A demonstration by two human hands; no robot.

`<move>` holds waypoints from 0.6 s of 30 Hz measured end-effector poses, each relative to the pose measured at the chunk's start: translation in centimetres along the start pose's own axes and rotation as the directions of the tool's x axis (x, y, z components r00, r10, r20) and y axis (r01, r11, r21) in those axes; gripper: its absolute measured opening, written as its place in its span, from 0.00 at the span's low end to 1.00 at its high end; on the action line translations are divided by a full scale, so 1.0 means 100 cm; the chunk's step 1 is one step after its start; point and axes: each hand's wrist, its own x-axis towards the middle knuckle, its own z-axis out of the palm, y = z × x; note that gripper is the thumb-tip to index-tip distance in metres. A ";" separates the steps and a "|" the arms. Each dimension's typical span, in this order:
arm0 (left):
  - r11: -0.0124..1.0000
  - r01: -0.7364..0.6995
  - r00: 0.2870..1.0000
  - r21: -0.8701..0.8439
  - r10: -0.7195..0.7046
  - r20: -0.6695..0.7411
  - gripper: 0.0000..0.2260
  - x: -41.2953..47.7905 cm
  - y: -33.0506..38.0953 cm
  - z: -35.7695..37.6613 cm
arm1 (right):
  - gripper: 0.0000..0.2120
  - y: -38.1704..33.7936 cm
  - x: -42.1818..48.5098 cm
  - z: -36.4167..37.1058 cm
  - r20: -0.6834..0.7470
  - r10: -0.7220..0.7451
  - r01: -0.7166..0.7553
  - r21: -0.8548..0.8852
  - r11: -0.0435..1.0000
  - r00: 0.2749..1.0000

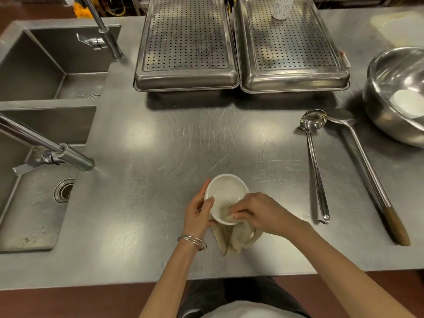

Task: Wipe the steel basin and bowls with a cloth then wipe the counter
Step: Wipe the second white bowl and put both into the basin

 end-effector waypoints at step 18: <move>0.994 0.048 0.999 -0.093 -0.047 0.018 0.16 0.010 -0.001 -0.011 | 0.16 0.061 -0.013 0.036 -0.523 0.286 -0.260 0.125 0.958 0.803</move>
